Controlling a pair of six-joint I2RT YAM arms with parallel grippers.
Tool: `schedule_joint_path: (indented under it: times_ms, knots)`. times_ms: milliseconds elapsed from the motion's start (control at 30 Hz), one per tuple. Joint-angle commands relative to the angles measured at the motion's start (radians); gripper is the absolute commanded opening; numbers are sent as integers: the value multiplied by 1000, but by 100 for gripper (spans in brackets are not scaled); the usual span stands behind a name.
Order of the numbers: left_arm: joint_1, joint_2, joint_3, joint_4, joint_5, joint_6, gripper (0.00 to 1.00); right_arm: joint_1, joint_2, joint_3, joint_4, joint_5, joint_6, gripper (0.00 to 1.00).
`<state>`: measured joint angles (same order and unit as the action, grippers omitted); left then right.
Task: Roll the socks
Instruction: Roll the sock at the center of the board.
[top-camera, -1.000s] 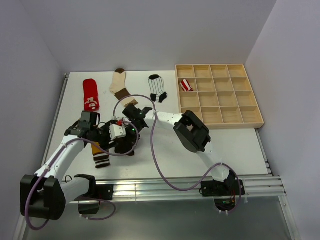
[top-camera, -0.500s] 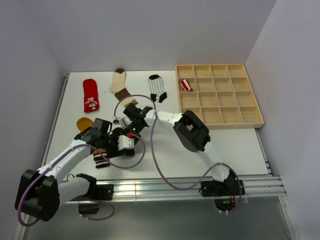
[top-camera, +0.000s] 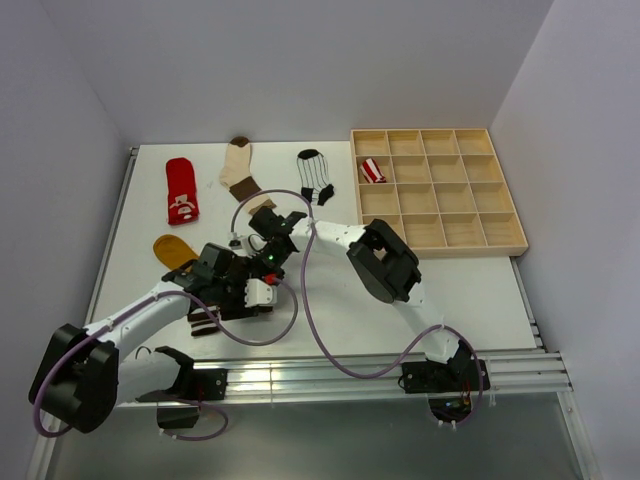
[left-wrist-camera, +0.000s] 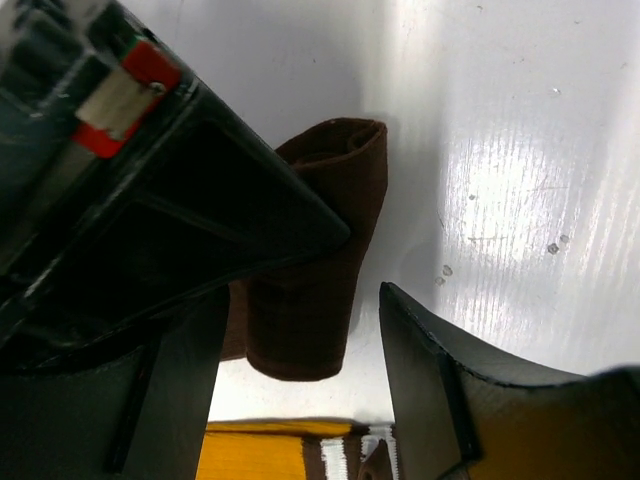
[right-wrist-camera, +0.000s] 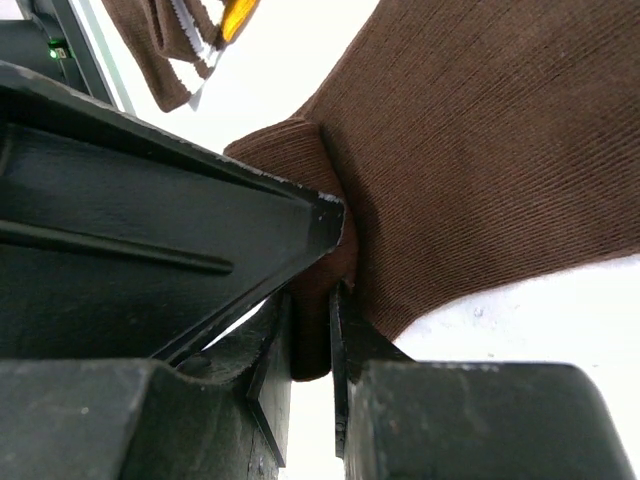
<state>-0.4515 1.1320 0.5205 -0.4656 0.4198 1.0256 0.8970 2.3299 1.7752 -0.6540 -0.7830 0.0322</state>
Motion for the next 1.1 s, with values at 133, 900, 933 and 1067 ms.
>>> schedule_joint_path:
  times_ms: [133, 900, 933, 1067]
  knots:
    - [-33, 57, -5, 93, -32, -58, 61, -4, 46, -8, -79, 70, -34, 1]
    - [-78, 206, 62, 128, 10, -122, 0, -36, -207, -314, 122, 198, 127, 42]
    - [-87, 218, 70, 128, 16, -128, 0, -46, -239, -333, 135, 205, 150, 43]
    - [-121, 247, 114, 137, 31, -142, 0, -102, -332, -460, 230, 251, 205, 46]
